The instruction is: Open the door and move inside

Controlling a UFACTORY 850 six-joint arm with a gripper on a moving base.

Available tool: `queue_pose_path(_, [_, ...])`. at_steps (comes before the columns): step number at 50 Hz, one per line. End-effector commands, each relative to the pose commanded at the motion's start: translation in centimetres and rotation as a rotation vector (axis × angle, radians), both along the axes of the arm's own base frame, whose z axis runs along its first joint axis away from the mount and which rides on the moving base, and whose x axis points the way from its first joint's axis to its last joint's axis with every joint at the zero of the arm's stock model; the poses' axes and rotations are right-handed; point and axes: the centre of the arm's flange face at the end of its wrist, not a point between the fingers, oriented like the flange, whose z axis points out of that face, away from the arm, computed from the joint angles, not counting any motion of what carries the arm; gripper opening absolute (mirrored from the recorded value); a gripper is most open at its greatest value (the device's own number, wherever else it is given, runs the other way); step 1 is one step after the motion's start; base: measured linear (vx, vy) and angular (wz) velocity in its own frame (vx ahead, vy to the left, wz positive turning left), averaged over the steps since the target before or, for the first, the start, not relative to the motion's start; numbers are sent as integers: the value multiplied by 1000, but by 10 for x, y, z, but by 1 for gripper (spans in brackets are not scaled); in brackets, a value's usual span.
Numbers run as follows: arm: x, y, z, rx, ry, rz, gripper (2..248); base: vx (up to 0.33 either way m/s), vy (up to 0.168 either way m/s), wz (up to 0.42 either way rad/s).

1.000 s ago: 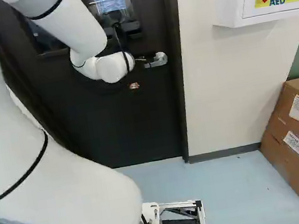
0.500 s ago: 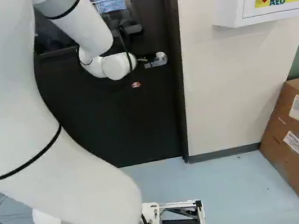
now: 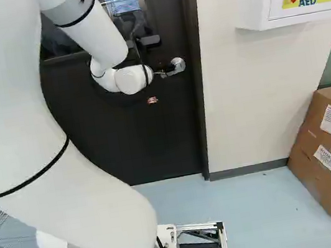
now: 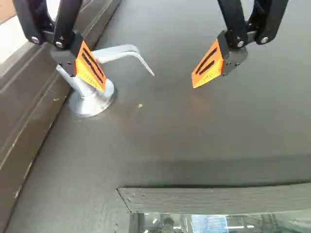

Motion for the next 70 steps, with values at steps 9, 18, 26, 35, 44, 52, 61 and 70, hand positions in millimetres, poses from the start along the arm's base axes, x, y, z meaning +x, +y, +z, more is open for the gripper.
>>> queue_pose_path(9, [-2,-1,-10,2,20,-3,247,0,0,0])
queue_pose_path(18, [-1,-1,-19,4,41,-3,247,0,0,0])
queue_pose_path(26, [0,-2,-28,6,59,-3,247,0,0,0])
queue_pose_path(35, [1,-2,-37,8,79,-3,247,0,0,0])
queue_pose_path(44, [3,-2,-47,10,99,-3,247,0,0,0])
queue_pose_path(52, [4,-2,-55,12,118,-3,247,0,0,0])
queue_pose_path(61, [5,-2,-60,13,127,-3,247,0,0,0])
queue_pose_path(70, [5,-3,-61,22,128,-16,247,0,0,0])
